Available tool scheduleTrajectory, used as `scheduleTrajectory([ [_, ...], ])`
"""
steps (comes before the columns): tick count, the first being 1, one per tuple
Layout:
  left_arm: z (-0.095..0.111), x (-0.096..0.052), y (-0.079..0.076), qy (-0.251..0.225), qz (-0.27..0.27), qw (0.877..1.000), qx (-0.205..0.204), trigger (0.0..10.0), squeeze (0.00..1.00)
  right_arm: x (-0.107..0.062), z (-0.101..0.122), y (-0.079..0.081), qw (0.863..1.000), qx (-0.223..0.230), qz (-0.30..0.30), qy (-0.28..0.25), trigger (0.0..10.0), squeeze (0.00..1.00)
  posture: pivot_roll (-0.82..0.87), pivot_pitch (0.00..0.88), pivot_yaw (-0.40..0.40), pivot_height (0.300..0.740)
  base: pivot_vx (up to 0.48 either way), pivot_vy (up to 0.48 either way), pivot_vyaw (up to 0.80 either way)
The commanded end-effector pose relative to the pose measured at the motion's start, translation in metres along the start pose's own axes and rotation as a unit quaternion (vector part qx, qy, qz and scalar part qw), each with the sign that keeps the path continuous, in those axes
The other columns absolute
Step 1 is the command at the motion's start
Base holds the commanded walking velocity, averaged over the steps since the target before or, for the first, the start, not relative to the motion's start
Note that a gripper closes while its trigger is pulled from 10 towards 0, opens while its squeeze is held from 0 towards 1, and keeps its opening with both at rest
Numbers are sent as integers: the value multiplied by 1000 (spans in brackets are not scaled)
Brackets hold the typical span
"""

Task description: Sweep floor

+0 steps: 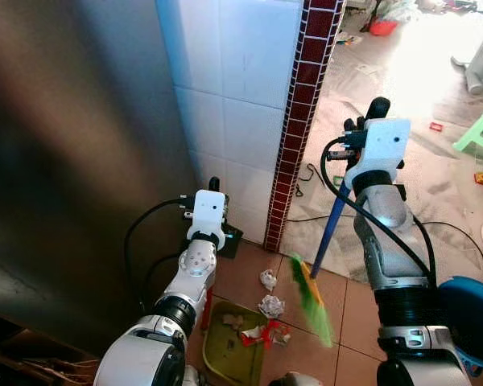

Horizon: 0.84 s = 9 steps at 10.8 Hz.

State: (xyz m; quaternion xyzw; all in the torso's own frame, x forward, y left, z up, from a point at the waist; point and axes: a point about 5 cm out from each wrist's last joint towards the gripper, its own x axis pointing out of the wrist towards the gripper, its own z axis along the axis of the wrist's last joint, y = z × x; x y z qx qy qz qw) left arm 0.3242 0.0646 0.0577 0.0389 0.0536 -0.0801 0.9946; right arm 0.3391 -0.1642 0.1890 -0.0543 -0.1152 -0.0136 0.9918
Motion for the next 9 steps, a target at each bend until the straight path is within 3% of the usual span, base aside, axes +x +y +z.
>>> scheduleTrajectory([
  [1, -8, -3, -2, 23, -7, 1000, 8, 10000, 0, 3, 11, 3, 1000, -3, 2, -30, 10000, 0, -120, 18, 24, 740, 0, -285, 0],
  [7, -9, -3, -2, 25, -4, 1000, 3, 10000, 0, -1, 4, 4, 1000, -7, 4, -18, 10000, 0, -119, 24, 26, 740, 0, -345, 0],
  [9, -8, -2, -1, 21, 1, 1000, 2, 10000, 0, -1, 2, 3, 1000, -10, 3, -13, 10000, 0, -121, 26, 24, 740, 0, -124, 0],
])
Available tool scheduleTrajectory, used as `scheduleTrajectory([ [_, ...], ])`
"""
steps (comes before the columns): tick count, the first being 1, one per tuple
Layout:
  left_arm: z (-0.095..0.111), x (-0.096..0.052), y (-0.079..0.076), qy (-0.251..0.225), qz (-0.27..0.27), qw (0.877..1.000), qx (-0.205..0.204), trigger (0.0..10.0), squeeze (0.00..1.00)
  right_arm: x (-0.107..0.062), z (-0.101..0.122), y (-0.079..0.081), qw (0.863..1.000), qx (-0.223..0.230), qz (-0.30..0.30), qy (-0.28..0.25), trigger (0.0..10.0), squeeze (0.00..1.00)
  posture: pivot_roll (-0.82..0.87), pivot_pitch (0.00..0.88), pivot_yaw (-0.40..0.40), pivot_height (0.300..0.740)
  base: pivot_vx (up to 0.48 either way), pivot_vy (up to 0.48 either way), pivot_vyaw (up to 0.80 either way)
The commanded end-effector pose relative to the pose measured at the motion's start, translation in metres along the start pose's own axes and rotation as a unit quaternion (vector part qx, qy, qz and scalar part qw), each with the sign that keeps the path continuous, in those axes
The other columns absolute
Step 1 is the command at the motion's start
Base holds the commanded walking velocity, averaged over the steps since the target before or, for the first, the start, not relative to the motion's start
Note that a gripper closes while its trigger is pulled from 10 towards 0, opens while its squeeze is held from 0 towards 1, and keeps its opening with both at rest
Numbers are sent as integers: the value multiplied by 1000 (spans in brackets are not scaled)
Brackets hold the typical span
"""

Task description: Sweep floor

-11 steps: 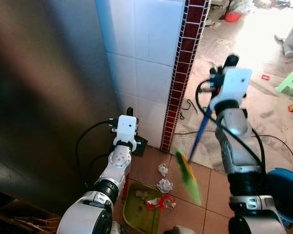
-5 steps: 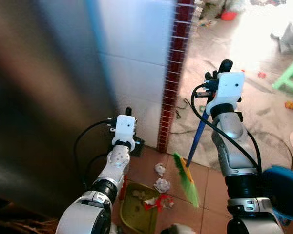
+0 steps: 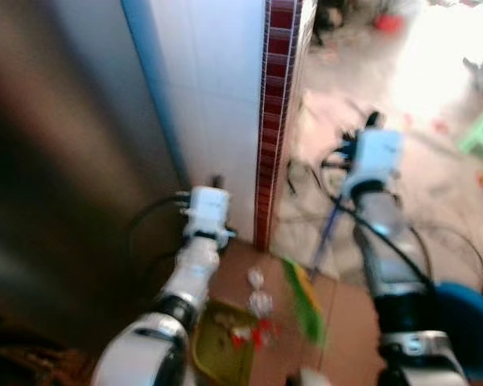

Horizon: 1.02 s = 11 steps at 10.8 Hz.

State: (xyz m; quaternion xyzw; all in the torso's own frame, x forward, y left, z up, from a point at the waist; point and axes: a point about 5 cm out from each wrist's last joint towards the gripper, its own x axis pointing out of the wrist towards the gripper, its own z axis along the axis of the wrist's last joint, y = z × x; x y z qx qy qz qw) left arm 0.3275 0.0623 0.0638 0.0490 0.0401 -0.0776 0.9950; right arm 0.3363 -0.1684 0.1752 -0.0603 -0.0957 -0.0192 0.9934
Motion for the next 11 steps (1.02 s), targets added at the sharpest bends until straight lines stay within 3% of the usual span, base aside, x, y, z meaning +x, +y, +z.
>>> scheduleTrajectory([
  [1, -13, -5, 5, 32, 13, 999, -1, 10000, 0, 3, 12, 5, 1000, -13, 4, -26, 10000, 0, -122, 26, 24, 740, 0, 0, 0],
  [4, -13, -3, 18, 32, 51, 998, 8, 10000, 0, 2, 3, 0, 1000, -16, -15, -2, 10000, 0, -121, 26, 24, 740, 0, 0, 0],
  [5, -16, -4, 20, 43, 60, 997, 15, 10000, 0, 1, -6, -3, 999, -8, -30, 28, 10000, 0, -122, 27, 24, 740, 0, 0, 0],
  [7, -10, -3, 36, 18, 107, 993, 37, 10000, 0, -3, -22, -3, 995, 21, -49, 82, 10000, 0, -122, 27, 24, 740, 0, 0, 0],
  [10, -7, -2, 37, 7, 101, 994, 28, 10000, 0, -3, -26, 0, 994, 22, -44, 93, 10000, 0, -117, 28, 19, 740, 0, 0, 0],
  [11, -13, -3, 36, 29, 98, 994, 32, 10000, 0, -3, -28, 2, 993, 37, -43, 103, 10000, 0, -117, 26, 21, 740, 0, 0, 0],
])
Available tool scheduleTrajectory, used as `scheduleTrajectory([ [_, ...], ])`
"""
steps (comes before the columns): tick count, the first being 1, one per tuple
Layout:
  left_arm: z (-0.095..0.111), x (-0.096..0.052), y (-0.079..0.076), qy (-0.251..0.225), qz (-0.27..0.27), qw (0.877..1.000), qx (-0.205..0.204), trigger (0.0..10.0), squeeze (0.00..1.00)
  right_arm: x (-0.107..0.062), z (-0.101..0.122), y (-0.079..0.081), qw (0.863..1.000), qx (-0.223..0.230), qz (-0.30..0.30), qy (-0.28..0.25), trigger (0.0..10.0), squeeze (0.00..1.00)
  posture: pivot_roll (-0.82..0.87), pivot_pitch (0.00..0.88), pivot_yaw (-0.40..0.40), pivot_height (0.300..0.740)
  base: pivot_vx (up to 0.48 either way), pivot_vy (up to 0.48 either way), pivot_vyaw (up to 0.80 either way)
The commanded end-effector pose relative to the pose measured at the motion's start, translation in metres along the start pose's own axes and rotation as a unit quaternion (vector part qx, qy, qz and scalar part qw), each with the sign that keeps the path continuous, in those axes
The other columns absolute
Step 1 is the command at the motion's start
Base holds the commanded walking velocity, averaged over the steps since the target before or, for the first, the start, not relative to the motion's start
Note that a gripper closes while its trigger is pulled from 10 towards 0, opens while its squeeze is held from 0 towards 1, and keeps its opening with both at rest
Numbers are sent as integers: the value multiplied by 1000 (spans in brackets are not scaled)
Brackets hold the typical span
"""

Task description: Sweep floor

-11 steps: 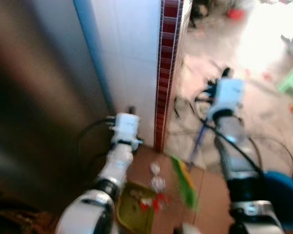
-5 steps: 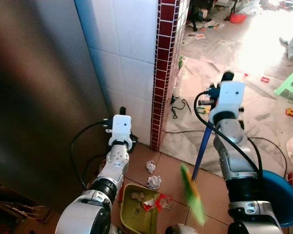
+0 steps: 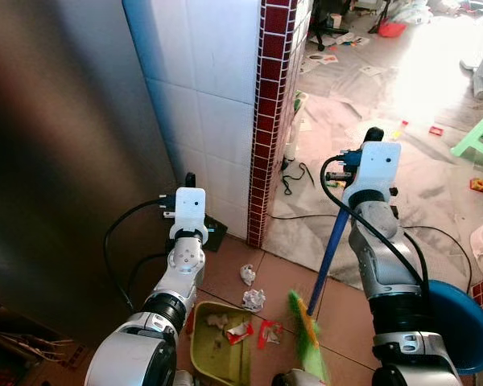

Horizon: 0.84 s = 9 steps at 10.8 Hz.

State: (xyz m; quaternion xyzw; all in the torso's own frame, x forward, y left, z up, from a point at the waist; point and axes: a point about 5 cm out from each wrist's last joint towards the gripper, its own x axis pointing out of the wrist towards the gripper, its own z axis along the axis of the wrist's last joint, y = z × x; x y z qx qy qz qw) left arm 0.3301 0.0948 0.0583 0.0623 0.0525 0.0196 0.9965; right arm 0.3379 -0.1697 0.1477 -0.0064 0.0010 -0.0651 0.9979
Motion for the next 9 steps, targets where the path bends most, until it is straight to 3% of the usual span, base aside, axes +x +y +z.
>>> scheduleTrajectory([
  [1, -6, -1, 2, 17, -6, 1000, 25, 10000, 0, 2, -3, 2, 999, 34, -2, 20, 10000, 0, -118, 25, 22, 740, 0, 0, 0],
  [3, -8, -1, -3, 27, -17, 999, 18, 10000, 0, 3, 0, 10, 987, 149, 4, 56, 10000, 0, -120, 23, 24, 740, 0, 0, 0],
  [5, -8, -1, -3, 31, -19, 999, 16, 10000, 0, 7, 15, 17, 981, 185, 26, 48, 10000, 0, -128, 17, 31, 740, 0, 0, 0],
  [7, -10, -2, -6, 39, -28, 999, 5, 10000, 0, 12, 56, 29, 984, 132, 110, -37, 10000, 0, -127, 11, 29, 740, 0, 0, 0],
  [9, -10, -3, -11, 43, -47, 998, -10, 10000, 0, 9, 97, 32, 974, 56, 157, -151, 10000, 0, -127, 7, 29, 740, 0, 0, 0],
])
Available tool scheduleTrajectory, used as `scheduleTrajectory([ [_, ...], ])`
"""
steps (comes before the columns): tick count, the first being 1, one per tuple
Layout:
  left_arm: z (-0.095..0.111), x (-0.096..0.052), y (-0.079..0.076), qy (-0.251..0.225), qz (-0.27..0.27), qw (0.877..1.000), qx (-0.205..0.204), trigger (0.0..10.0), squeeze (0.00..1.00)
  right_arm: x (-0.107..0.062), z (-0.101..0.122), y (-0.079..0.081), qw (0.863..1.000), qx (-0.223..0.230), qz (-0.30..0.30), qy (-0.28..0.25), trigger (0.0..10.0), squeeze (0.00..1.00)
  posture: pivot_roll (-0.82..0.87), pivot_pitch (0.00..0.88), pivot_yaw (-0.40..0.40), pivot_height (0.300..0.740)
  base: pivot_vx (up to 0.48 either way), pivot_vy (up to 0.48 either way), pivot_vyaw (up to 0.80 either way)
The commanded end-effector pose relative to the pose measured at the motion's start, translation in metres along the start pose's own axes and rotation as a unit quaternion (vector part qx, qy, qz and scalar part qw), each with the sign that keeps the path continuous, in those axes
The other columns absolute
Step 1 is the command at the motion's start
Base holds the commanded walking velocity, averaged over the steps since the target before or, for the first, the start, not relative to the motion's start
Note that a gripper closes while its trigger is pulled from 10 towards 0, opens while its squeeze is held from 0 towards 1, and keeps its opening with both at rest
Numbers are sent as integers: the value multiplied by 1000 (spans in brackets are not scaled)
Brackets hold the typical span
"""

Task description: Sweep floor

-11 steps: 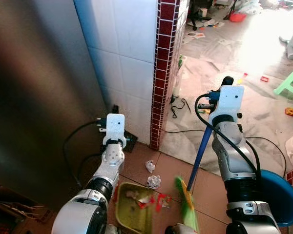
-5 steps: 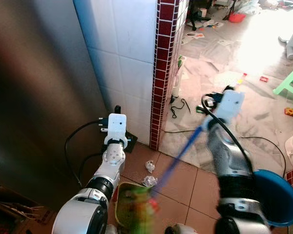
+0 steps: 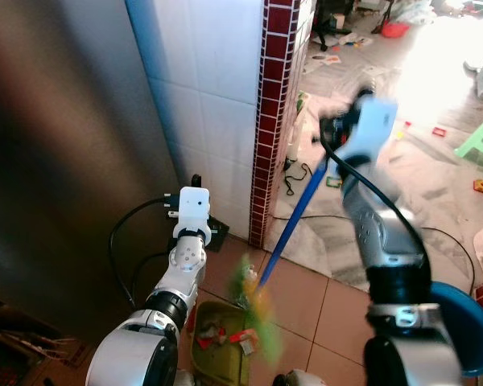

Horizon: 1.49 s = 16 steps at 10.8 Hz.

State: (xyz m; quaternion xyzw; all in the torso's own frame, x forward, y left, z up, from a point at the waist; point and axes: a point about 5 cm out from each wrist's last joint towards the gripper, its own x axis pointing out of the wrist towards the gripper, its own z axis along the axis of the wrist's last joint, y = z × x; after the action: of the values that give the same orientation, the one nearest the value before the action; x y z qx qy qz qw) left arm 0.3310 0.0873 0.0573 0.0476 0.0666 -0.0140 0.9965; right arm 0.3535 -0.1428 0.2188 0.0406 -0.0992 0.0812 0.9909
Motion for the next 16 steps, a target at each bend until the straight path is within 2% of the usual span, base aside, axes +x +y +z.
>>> scheduleTrajectory([
  [1, -11, -4, -4, 32, -14, 999, 2, 10000, 0, 3, 38, 6, 995, -32, 19, -94, 10000, 0, -127, 5, 29, 740, 0, 0, 0],
  [2, -11, -4, -7, 34, -27, 999, -11, 10000, 0, 1, 47, 2, 989, -78, 11, -124, 10000, 0, -130, 1, 29, 740, 0, 0, 0],
  [3, -7, -4, -16, 30, -66, 997, -38, 10000, 0, -2, 40, -4, 989, -94, -3, -117, 10000, 0, -131, 0, 29, 740, 0, 0, 0],
  [5, 4, -3, -21, 3, -89, 995, -54, 10000, 0, -15, 11, -19, 986, -141, -42, -72, 10000, 0, -125, 2, 26, 740, 0, 0, 0],
  [6, 4, -4, -18, -2, -83, 995, -56, 10000, 0, -21, -2, -24, 985, -155, -60, -42, 10000, 0, -122, 7, 27, 740, 0, 0, 0],
  [8, -8, -7, -10, 23, -67, 995, -65, 10000, 0, -37, -47, -29, 980, -149, -109, 73, 10000, 0, -123, 10, 32, 740, 0, 0, 0],
  [9, -5, -5, -9, 19, -68, 996, -61, 10000, 0, -42, -63, -28, 977, -123, -123, 123, 10000, 0, -123, 8, 32, 740, 0, 0, 0],
  [10, -5, -5, -9, 17, -69, 996, -59, 10000, 0, -43, -67, -26, 977, -110, -123, 132, 10000, 0, -123, 8, 32, 740, 0, 0, 0],
  [11, -5, -5, -8, 18, -62, 996, -57, 10000, 0, -39, -66, -20, 981, -50, -127, 137, 10000, 0, -124, 7, 30, 740, 0, 0, 0],
  [12, -5, -5, -8, 19, -56, 997, -55, 10000, 0, -33, -59, -14, 985, 21, -128, 117, 10000, 0, -122, 8, 25, 740, 0, 0, 0],
  [14, -5, -5, -6, 23, -46, 997, -56, 10000, 0, -22, -36, -7, 987, 88, -117, 59, 10000, 0, -124, 12, 23, 740, 0, 0, 0],
  [16, -5, -5, -6, 22, -44, 996, -74, 10000, 0, -18, -21, -5, 991, 89, -99, 27, 10000, 0, -125, 20, 21, 740, 0, 0, 0],
])
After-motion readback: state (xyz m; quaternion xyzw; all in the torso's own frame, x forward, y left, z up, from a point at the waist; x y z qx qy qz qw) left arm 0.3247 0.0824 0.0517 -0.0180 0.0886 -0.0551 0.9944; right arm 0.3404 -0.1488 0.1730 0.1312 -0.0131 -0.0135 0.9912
